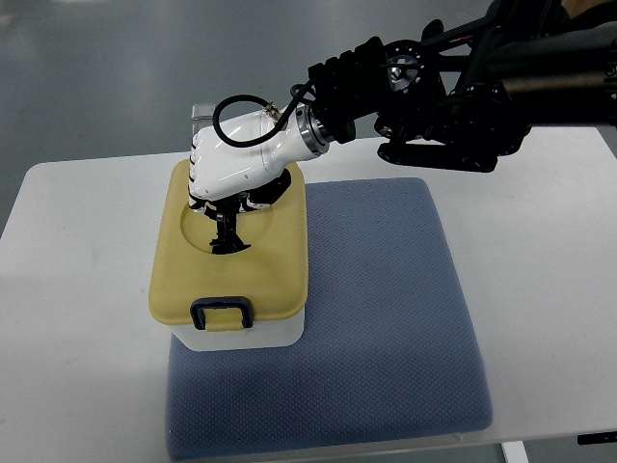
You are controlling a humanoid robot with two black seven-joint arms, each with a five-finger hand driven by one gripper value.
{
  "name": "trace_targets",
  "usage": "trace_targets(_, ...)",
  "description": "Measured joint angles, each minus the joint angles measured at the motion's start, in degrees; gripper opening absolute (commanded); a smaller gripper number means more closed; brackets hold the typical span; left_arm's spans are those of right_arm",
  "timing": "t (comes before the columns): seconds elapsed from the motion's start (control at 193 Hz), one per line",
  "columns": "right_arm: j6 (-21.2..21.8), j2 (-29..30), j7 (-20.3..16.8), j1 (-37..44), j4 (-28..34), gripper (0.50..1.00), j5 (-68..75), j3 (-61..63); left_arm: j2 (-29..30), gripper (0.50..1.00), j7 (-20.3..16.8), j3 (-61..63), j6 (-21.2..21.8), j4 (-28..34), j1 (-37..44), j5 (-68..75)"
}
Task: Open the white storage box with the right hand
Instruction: 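Lift the yellow lid up off the white box with the right hand, then carry the lid beside the box and lower it onto the mat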
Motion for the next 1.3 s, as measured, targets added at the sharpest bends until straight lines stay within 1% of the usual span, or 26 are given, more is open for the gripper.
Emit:
trace_targets(0.166,-3.5,-0.5,0.0,-0.1,0.0,0.5,0.2,1.0,0.0,1.0,0.0,0.0,0.0,0.0,0.0,0.0)
trace_targets(0.316,-4.5,-2.1,0.0,-0.2,0.0,0.5,0.3,3.6,0.0,1.0,0.0,0.0,0.0,0.0,0.0,0.0)
trace_targets(0.486,-4.5,-7.6,0.0,-0.8,0.0,0.5,0.5,4.9,0.0,1.0,0.0,0.0,0.0,0.0,0.0,0.0)
trace_targets(0.905,-4.7,-22.0,0.0,-5.8,0.0,0.5,0.0,8.4,0.0,1.0,0.0,0.0,0.0,0.0,0.0,0.0)
trace_targets(1.159,-6.5,-27.7,0.0,-9.1,0.0,0.5,-1.2,9.2,0.0,1.0,0.0,0.0,0.0,0.0,0.0,0.0)
trace_targets(1.298,-8.2,-30.1,0.0,-12.1,0.0,0.5,-3.2,9.3,0.0,1.0,0.0,0.0,0.0,0.0,0.0,0.0)
